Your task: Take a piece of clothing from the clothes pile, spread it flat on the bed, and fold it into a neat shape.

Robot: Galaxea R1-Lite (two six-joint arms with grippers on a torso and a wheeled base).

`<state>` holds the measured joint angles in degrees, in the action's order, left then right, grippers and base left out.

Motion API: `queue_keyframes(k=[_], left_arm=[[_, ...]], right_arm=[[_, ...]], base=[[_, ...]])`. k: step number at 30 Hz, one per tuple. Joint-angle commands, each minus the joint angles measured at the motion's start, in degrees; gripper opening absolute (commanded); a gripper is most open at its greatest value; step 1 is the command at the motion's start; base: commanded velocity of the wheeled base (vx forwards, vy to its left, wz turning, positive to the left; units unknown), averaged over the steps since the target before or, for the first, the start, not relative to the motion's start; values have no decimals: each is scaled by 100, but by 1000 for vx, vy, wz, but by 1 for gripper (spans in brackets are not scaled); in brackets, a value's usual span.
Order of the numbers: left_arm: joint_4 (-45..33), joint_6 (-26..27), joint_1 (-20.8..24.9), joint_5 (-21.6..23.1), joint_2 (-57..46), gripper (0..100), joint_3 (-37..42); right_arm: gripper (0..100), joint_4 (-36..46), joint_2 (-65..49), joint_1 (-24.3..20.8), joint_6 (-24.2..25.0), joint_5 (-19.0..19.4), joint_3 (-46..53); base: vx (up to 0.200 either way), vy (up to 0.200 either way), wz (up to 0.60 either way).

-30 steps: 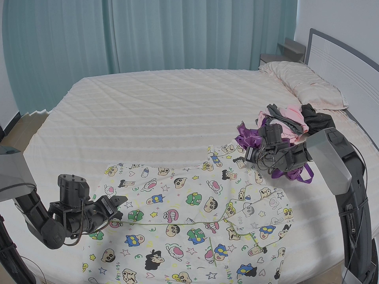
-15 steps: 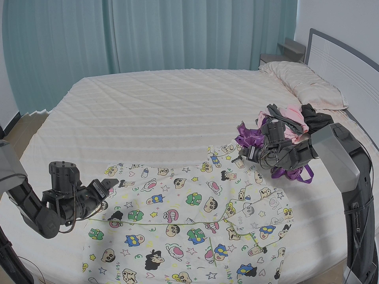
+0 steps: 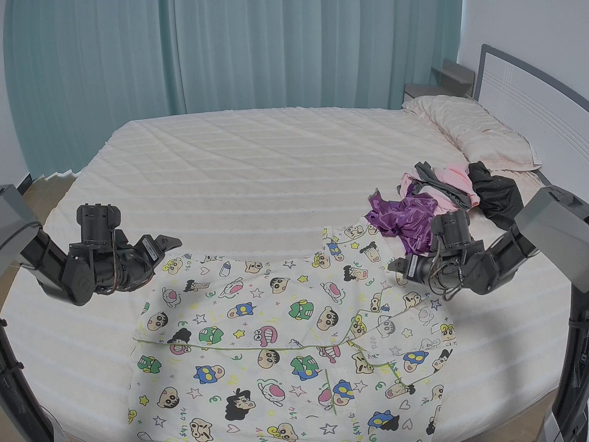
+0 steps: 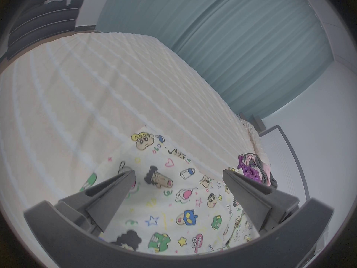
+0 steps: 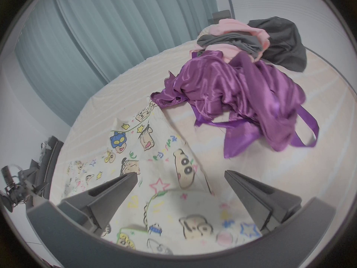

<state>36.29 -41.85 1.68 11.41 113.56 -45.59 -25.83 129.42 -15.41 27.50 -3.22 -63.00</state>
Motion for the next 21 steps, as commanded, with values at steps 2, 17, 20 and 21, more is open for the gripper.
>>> queue_keyframes(k=[2,17,20,21], left_arm=[[-843,590,-344,467,1450,100,-1663],[-1643,1390,-414,529,2048,100,-2867],[-1608,1443,-432,503,2101,100,-2929],[-1608,1443,-432,503,2109,100,-2938]], right_arm=[[100,-1328,-1235,-15,748,67,1879],[100,-2778,-1665,108,950,366,3848],[100,-3051,-1648,117,941,410,4024],[100,-3051,-1648,117,950,410,4033]], base=[[0,0,0],[0,0,0],[0,0,0],[0,0,0]])
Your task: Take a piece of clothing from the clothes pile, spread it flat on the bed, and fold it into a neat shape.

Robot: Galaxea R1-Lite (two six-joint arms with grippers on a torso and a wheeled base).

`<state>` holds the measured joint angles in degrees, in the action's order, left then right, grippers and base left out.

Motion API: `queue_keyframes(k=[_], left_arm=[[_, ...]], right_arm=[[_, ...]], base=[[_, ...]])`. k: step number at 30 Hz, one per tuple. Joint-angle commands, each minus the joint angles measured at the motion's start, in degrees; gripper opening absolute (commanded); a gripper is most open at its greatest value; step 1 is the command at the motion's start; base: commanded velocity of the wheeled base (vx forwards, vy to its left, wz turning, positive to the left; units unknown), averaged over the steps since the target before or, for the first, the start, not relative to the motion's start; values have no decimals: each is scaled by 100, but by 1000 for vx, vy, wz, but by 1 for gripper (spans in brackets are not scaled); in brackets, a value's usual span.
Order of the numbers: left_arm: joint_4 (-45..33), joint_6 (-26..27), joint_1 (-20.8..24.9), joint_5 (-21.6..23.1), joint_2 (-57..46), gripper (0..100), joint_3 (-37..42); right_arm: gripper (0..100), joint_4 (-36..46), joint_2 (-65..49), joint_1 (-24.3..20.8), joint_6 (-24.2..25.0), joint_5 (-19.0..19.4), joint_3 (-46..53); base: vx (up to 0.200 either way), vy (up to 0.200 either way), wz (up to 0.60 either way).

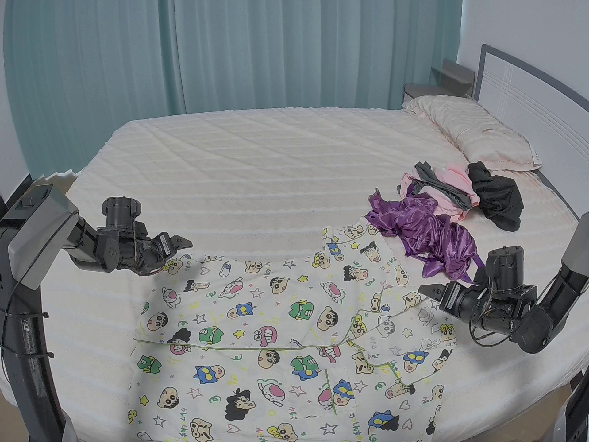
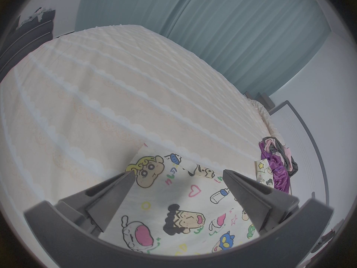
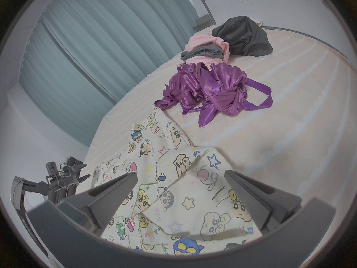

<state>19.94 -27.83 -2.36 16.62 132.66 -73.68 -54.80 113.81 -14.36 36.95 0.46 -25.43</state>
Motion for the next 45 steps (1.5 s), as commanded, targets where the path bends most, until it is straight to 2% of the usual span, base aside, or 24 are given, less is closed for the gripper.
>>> queue_keyframes(k=[1,6,9,14,28,31,32,45], left_arm=[[27,41,-27,-18,199,100,-129],[71,59,-62,-36,278,100,-226],[370,50,-71,-53,305,100,-155],[528,59,-80,-247,463,100,-199],[994,146,-54,-264,770,100,-208],[1214,164,-45,-273,885,100,-208],[1222,155,-45,-273,885,0,-208],[1231,155,-133,-475,867,0,-217]], right_arm=[[100,-154,-87,12,5,42,275],[100,-180,-105,3,5,50,398],[100,-180,-105,3,5,50,398],[100,-180,-105,-5,5,86,407],[100,-172,-96,-49,23,217,434],[100,-180,-105,-93,392,244,416],[100,-180,-114,-102,445,270,416],[100,-180,-87,-111,471,305,425]], base=[[0,0,0],[0,0,0],[0,0,0],[0,0,0],[0,0,0],[0,0,0],[0,0,0],[0,0,0]])
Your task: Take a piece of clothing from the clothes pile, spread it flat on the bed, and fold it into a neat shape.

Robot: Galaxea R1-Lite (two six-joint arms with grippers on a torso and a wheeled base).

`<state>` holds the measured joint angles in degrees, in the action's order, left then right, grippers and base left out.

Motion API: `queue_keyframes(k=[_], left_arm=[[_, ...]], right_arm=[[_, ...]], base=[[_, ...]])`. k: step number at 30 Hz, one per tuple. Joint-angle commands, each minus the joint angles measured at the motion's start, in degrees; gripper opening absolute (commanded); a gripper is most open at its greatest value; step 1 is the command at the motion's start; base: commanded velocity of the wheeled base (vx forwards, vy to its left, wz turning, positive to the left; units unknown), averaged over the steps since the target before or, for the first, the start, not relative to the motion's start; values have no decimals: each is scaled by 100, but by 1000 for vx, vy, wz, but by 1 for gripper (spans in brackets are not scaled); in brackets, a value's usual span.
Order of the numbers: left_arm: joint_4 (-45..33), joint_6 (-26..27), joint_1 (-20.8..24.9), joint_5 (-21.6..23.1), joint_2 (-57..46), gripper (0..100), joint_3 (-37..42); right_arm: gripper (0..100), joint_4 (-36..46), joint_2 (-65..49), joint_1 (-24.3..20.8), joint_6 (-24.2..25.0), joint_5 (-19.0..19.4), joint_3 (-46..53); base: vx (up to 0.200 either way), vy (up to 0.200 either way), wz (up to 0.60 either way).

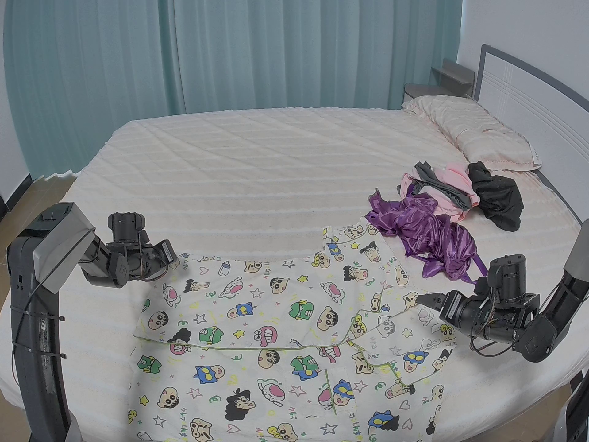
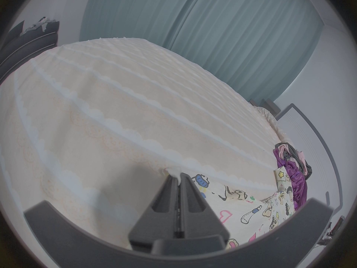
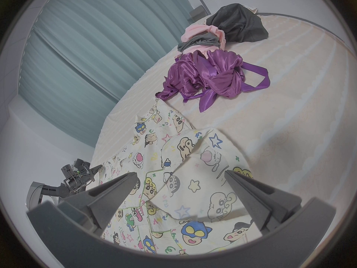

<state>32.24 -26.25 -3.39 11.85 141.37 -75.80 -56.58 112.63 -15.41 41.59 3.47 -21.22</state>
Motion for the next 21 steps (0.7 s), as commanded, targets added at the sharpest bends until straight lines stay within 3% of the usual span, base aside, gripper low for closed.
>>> queue_keyframes(k=[1,19,20,21], left_arm=[[1,-3,-65,-16,-13,0,-5],[19,-38,-197,-174,-5,0,-128],[28,-38,-197,-174,-5,100,-137],[19,-47,-206,-174,-5,100,-145]], right_arm=[[100,-3,31,-6,15,4,4],[100,-3,57,-6,33,-5,22],[100,-3,40,-6,33,-5,22],[100,-3,31,-6,33,-5,31]], base=[[0,0,0],[0,0,0],[0,0,0],[0,0,0]])
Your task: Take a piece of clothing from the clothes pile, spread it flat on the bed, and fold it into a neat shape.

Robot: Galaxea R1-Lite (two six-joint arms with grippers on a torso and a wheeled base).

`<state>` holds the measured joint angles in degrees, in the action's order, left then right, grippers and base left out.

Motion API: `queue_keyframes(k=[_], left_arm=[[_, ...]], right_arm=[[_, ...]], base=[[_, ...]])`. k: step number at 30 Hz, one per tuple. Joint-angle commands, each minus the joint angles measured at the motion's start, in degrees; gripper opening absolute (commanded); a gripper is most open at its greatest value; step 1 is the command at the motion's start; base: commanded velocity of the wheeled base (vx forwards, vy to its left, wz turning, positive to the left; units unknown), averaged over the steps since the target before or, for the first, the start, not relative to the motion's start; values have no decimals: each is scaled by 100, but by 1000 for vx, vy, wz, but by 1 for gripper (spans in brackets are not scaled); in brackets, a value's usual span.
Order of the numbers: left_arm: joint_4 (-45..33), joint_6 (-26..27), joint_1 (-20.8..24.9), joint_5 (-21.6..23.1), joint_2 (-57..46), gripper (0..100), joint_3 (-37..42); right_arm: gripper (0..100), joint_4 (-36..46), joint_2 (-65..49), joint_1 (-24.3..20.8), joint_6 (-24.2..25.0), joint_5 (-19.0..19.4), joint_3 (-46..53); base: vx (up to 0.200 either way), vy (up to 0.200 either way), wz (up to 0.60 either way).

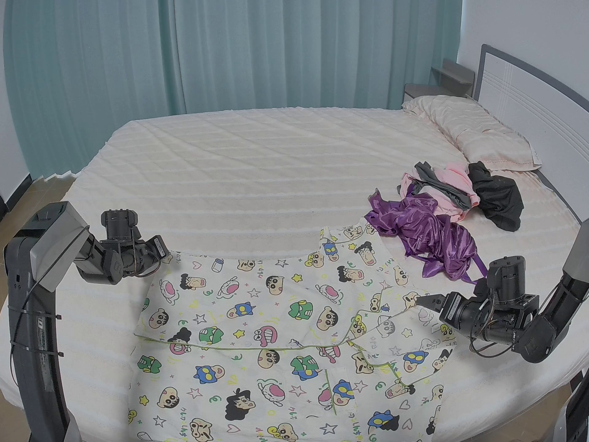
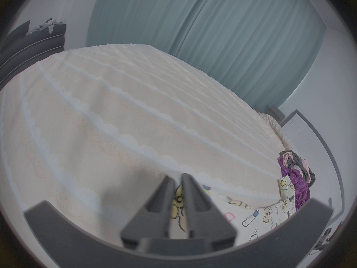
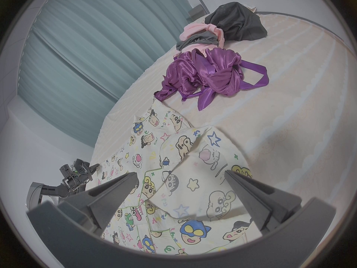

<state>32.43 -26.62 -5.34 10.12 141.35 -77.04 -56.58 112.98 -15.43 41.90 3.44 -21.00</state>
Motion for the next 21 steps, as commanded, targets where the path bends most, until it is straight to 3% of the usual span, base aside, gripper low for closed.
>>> queue_keyframes(k=[1,6,13,21], left_arm=[[0,-9,-11,-1,-2,100,-21],[-43,-62,-125,8,-160,100,76],[9,-185,-301,386,-1224,100,1095],[431,-212,-213,728,-2771,100,3626]], right_arm=[[100,-3,-4,-4,2,-1,9],[100,-90,-189,-4,-24,-27,202],[100,-539,-496,-100,-33,-54,844],[100,-1558,-409,-153,29,-71,1907]], base=[[0,0,0],[0,0,0],[0,0,0],[0,0,0]])
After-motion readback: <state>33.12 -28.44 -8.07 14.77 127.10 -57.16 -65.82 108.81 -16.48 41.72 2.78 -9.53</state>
